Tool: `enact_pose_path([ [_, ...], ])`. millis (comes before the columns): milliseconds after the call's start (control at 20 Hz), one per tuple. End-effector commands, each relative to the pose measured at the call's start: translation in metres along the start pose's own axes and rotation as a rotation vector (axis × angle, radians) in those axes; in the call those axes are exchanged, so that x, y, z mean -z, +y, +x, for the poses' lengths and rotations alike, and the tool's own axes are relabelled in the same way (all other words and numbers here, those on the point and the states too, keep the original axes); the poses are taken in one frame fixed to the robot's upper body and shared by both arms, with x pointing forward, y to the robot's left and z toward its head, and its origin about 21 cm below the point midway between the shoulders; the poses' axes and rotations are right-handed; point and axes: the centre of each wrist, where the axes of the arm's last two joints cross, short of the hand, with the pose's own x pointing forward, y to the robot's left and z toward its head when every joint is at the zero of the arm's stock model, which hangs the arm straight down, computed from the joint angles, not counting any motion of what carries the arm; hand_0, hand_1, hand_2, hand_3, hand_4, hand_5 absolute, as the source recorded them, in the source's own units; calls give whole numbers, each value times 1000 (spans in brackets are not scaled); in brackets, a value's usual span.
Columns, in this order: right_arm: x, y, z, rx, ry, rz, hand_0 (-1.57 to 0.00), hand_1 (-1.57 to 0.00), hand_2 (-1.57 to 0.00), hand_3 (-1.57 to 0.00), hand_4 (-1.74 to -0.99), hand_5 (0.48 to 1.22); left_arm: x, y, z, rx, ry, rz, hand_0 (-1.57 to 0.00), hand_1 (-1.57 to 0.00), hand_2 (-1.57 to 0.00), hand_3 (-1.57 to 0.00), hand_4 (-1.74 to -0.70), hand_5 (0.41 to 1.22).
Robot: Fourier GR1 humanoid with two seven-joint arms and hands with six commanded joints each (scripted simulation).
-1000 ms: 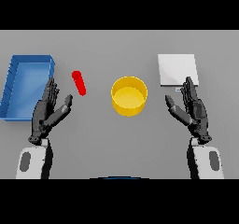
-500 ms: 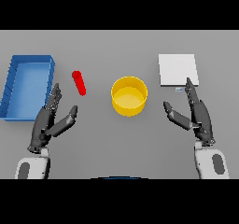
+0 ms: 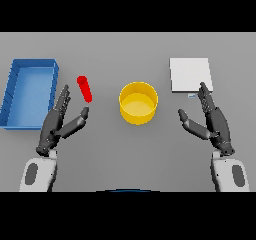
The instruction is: Pick up the red beaker and tilt it to pour out 1 green nut into yellow bowl. Pick up the yellow bowl and place it on the metallic measuring scale.
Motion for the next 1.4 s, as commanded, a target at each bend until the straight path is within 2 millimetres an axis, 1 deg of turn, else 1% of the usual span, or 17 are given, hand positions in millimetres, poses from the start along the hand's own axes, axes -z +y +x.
enact_pose_path([
  [0,0,1,0,8,-1,3,1,1,1,1,-1294,623,8,-1,-2,1,5,0,1,1,1,1,-1202,661],
  [50,0,4,-1,10,-7,8,1,1,1,1,-1295,623,11,0,-4,4,6,4,1,1,1,1,-1211,664],
  [200,-1,1,-3,13,-2,2,1,1,1,1,-1292,615,36,0,-8,19,13,27,1,1,1,1,-1211,654],
  [250,4,2,0,5,6,-2,1,1,1,1,-1290,617,46,-1,-8,22,32,26,1,1,1,1,-1214,651],
  [350,1,1,-1,2,3,-1,1,1,1,1,-1295,622,60,-5,-11,20,12,17,1,1,1,1,-1219,644],
  [400,0,-2,-1,0,-2,-4,1,1,1,1,-1297,625,65,-3,-14,14,9,16,1,1,1,1,-1222,638],
  [500,4,3,2,7,6,-11,1,1,1,1,-1303,631,73,-12,-14,10,-2,9,1,1,1,1,-1230,635],
  [550,3,-1,4,-5,-1,-15,1,1,1,1,-1301,631,78,-15,-14,26,1,13,1,1,1,1,-1225,635],
  [750,2,1,2,-24,18,-19,1,1,1,1,-1300,638,98,-14,-14,70,9,25,1,1,1,1,-1231,647],
  [850,2,4,-1,-22,21,-15,1,1,1,1,-1300,642,103,-20,-16,65,-7,7,1,1,1,1,-1258,668],
  [950,4,1,-2,-20,19,-20,1,1,1,1,-1300,646,108,-20,-21,56,-9,7,1,1,1,1,-1290,686],
  [1050,6,3,1,-9,14,-28,1,1,1,1,-1303,646,115,-26,-20,40,-16,14,1,1,-1,1,-1331,709],
  [1100,3,5,0,-11,6,-21,1,1,1,1,-1301,647,113,-28,-24,27,-20,25,1,-6,-50,-30,-1347,726],
  [1200,4,-1,0,-19,21,-34,1,1,1,1,-1294,645,115,-29,-26,6,-14,44,-338,-306,-322,-239,-1385,765],
  [1250,7,-2,2,-13,23,-31,1,1,1,1,-1292,645,117,-33,-26,-24,-18,53,-585,-556,-551,-416,-1416,786],
  [1300,4,-1,2,-11,19,-33,1,1,1,1,-1292,646,119,-35,-24,-38,-31,61,-782,-759,-755,-647,-1420,873],
  [1350,4,1,4,-13,15,-31,1,1,1,1,-1290,646,120,-35,-25,-41,-36,70,-940,-921,-918,-832,-1425,943],
])
